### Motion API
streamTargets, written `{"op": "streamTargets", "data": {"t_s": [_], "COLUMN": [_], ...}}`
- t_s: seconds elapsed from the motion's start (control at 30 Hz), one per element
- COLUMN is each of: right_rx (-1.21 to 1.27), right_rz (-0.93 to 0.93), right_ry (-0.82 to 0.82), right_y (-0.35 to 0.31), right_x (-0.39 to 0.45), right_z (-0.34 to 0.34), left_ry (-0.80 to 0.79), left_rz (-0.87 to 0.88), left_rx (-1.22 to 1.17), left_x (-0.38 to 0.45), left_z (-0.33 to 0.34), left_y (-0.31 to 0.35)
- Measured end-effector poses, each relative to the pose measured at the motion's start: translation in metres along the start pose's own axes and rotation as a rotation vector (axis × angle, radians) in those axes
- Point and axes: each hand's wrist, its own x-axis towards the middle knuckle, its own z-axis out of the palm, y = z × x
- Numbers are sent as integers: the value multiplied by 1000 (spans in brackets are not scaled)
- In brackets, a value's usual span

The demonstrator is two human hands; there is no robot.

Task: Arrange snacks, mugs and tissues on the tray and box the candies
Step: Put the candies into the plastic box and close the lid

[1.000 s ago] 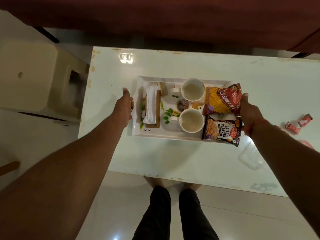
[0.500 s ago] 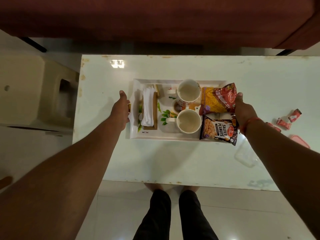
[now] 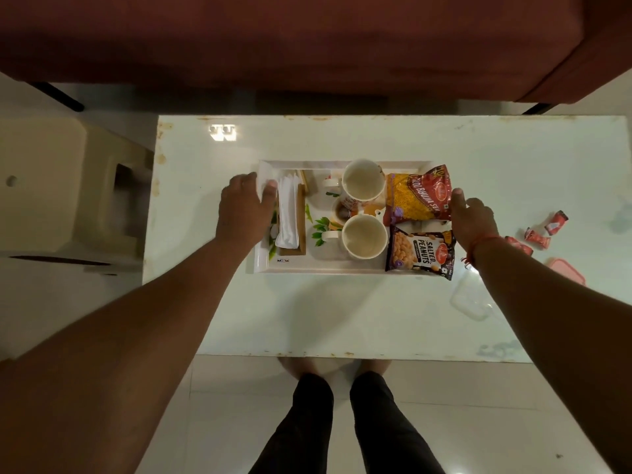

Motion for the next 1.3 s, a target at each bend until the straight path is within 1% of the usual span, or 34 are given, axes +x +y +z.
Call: {"op": "streamTargets", "data": {"t_s": [0.07,0.13,0.2,0.27,0.4,0.57,0.67,0.77,0.87,0.93,1.07,1.17,1.3], "right_rx": [-71,-197,-337,-437,-578,-697,-713,-711,-738,-785,-828,-829,-766], "right_rz": [-87,-190,-305,-382,-477,-520,-490,-461,-522,-558,-617,-639,-661], "right_ry": [24,25,29,35,3,20,14,-12,42,75,59,67,115], "right_y": [3,5,11,18,38,83,115,146,170,179,185,188,185], "right_x": [-11,-21,-24,-23,-15,3,24,48,66,75,86,92,90], "right_z": [-6,-12,-14,-17,-30,-71,-102,-127,-143,-147,-145,-135,-123], "left_ry": [45,30,1,-18,-71,-119,-165,-262,-371,-389,-399,-406,-370], "left_rz": [246,406,522,630,759,833,885,885,859,837,795,829,887], "left_rx": [195,316,402,452,523,532,595,668,664,636,602,647,690], "left_x": [-3,-5,-9,-16,-33,-66,-77,-80,-83,-85,-83,-81,-80], "left_z": [-2,0,10,26,63,115,147,176,200,216,247,267,277], "left_y": [21,48,78,109,166,237,273,297,316,326,337,341,343]}}
